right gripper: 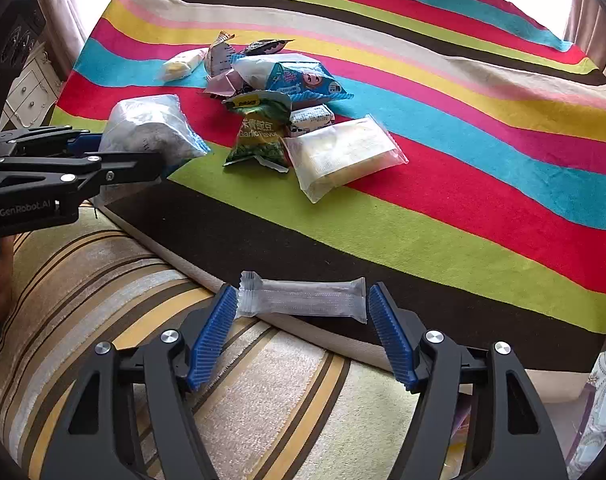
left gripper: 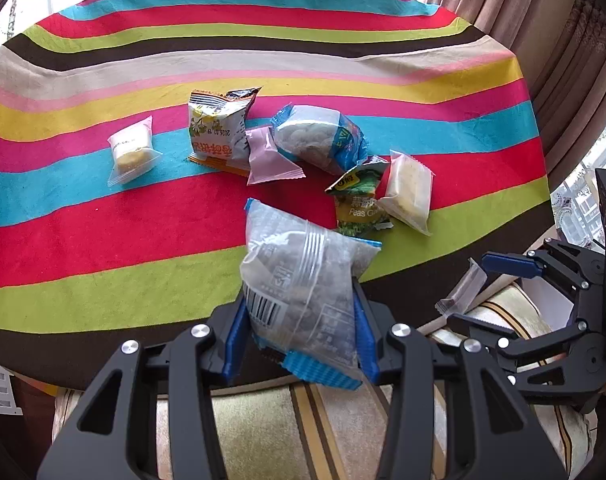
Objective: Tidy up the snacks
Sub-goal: 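Grasp the clear blue-edged bag with the left gripper while the right grasps a white stick packet, then carry the clear bag and white stick packet over the white box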
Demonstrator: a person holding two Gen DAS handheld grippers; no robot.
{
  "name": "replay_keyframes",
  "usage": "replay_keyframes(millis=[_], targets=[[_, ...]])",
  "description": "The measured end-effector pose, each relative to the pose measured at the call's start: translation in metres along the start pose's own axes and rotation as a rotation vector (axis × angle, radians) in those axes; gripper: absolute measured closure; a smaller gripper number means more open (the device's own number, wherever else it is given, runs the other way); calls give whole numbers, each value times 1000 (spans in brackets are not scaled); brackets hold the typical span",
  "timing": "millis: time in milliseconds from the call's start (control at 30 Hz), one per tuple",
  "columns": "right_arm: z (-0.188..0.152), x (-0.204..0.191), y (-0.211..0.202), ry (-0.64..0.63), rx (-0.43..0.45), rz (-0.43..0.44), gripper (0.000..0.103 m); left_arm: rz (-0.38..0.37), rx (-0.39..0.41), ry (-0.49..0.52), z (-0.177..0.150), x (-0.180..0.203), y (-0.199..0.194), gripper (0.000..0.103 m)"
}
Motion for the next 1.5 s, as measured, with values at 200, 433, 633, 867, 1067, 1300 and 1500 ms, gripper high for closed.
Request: replay_keyframes(millis=[200,433,633,867,1067,1300,1500], targets=[[0,5,0,22,4,-11,46,2,-1,0,-1,0,-1,58],[-1,5,3,26,-6,-5,47,9,-3,5,-1,1,-1,58],[-1,5,4,32,-6,10,47,18,-2,12,-2,3,-1,58],[-5,7,0,70,30,51,54,31,1,19,-4,9,-6,58],[-6,14,-8,113,59,70,56,47,2,20,-7,11,-11,58],[-9,24,-24,170,105,104,56,63,6,36,-8,19,-18,58],[-15,37,-39,245,151,146,56,72,-3,75,-8,36,-18,58]])
Point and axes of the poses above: each gripper's, at about its wrist camera, not at the fingertips, and y roughly the way its jaws point, x to its right, z to its top, the point moved 8 cm from there along y, roughly the way its jaws point, and after that the axes turned 1 degree about z, right-handed, at the moved point
